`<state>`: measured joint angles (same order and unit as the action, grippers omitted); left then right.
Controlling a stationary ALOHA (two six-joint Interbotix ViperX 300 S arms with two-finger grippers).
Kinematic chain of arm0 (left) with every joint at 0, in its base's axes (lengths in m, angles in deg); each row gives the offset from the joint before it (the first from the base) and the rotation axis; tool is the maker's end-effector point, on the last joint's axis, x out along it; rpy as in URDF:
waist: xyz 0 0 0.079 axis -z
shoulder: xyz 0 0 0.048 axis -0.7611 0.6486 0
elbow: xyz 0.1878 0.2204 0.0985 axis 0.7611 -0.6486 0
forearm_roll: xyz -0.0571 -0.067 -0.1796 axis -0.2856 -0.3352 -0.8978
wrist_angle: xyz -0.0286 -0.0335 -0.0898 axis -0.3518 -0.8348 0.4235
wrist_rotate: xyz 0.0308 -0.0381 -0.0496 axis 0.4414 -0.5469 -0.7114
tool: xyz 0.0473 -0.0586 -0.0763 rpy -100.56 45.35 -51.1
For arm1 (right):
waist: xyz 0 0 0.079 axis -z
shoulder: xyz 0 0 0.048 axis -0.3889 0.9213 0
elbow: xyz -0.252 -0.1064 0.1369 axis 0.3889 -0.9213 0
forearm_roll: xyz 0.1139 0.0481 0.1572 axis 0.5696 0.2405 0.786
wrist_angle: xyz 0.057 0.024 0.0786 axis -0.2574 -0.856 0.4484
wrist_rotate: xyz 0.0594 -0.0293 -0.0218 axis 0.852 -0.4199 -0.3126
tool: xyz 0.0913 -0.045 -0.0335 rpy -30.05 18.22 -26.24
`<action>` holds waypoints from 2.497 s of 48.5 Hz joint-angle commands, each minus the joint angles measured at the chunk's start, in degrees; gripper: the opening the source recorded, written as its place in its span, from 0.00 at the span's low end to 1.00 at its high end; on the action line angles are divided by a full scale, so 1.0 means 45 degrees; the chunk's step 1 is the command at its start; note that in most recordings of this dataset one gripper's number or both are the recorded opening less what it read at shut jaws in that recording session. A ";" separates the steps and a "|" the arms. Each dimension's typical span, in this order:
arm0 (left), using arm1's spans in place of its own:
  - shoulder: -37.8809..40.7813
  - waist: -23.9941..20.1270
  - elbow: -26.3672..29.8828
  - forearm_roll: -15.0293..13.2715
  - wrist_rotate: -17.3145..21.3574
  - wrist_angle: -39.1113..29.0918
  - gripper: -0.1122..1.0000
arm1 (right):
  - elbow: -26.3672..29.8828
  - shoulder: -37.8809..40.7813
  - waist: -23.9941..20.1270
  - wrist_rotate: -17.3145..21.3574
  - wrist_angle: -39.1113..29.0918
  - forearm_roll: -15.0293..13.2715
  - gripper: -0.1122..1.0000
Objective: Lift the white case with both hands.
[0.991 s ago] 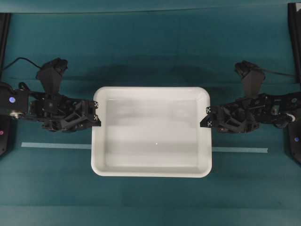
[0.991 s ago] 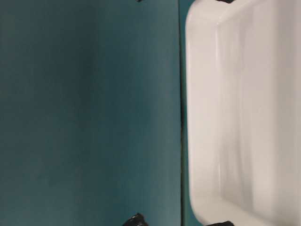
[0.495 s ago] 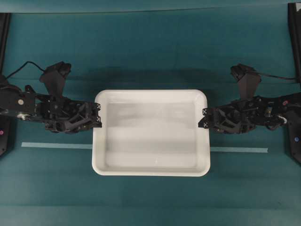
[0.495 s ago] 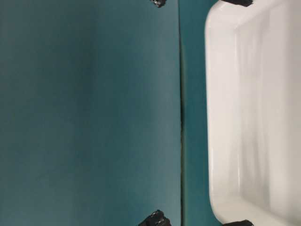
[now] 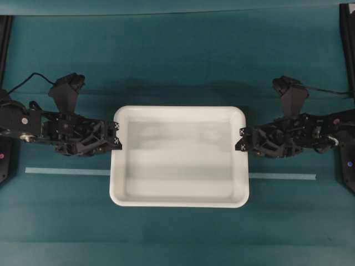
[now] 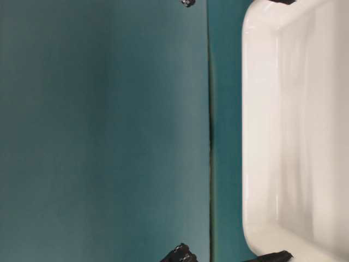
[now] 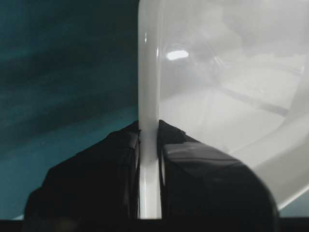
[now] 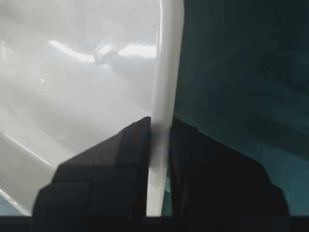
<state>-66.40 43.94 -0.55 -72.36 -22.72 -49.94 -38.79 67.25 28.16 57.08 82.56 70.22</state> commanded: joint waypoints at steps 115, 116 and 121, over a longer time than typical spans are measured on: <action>-0.8398 0.0723 0.0508 0.0020 0.9355 -0.1758 0.95 | 0.0586 -1.2539 0.1602 -0.9082 -0.5273 -0.1406 0.83; -0.8438 0.0762 0.0527 0.0020 0.9609 -0.1680 0.95 | 0.0625 -1.2656 0.1582 -0.9316 -0.5273 -0.1426 0.83; -0.8711 0.0898 0.0488 0.0020 1.0859 -0.1074 0.95 | 0.0820 -1.3125 0.1563 -1.0430 -0.5254 -0.1406 0.83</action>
<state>-105.60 47.45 0.33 -72.36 23.42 -56.97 -36.77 8.54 35.19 12.69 58.65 63.98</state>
